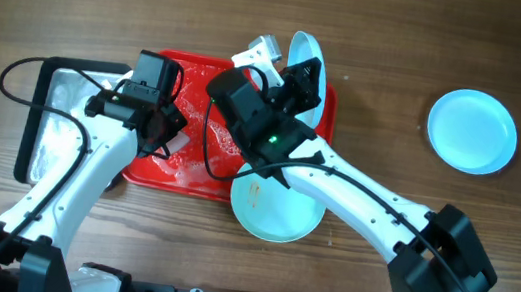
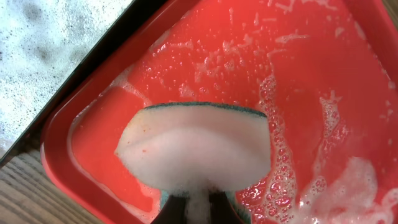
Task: Clean dirty plates on tray and stack at the side
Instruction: 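Lift the scrubbed plate off the tray with the right gripper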
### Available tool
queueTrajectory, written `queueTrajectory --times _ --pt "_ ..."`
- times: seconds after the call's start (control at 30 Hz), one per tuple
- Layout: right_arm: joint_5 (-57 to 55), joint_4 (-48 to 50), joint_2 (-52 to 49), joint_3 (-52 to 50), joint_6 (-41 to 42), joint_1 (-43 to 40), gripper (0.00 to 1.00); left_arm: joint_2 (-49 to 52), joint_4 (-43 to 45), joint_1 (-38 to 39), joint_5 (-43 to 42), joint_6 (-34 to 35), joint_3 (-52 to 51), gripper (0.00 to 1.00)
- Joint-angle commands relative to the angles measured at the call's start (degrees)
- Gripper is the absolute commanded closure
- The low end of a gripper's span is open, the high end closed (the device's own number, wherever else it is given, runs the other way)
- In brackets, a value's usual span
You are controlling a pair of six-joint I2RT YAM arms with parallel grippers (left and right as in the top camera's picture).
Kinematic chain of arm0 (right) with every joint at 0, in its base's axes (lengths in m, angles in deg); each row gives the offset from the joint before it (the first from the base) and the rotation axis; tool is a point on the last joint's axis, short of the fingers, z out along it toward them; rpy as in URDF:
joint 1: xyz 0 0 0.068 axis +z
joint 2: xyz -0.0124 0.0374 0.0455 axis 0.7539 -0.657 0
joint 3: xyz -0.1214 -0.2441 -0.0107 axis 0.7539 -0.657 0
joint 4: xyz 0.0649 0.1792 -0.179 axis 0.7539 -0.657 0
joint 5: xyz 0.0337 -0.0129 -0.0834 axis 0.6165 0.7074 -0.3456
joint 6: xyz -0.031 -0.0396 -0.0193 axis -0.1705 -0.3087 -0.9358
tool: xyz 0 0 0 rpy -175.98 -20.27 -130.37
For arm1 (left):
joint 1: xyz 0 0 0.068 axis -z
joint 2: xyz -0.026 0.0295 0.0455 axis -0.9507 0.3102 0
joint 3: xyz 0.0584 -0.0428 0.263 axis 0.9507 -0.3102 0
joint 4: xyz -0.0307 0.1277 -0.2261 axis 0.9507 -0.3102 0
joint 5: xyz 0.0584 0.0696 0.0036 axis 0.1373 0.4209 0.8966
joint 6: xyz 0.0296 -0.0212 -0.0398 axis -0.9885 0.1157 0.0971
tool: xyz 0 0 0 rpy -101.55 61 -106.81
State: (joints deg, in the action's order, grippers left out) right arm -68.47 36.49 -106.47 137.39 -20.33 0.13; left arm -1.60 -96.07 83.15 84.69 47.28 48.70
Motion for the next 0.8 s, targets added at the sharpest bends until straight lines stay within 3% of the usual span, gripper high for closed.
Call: queueTrajectory --times 0.0,0.27,0.47,0.63,0.77 --pt "-4.00 2.49 -0.35 0.07 -4.55 0.50 0.96 0.37 0.11 -0.26 -0.50 -0.79 0.26 0.96" --pt "-4.74 3.61 -0.35 0.07 -3.80 0.59 0.96 0.37 0.15 -0.26 -0.50 -0.79 0.26 0.96" --pt "-2.82 2.19 -0.35 0.07 5.75 0.59 0.96 0.37 0.37 -0.26 -0.52 -0.79 0.26 0.96" --pt "19.61 -9.46 -0.35 0.04 26.27 -0.39 0.96 0.37 0.35 -0.26 -0.52 -0.79 0.26 0.96" --pt "33.75 -10.82 -0.35 0.04 34.03 -3.65 0.96 0.37 0.35 -0.26 -0.52 -0.79 0.26 0.96"
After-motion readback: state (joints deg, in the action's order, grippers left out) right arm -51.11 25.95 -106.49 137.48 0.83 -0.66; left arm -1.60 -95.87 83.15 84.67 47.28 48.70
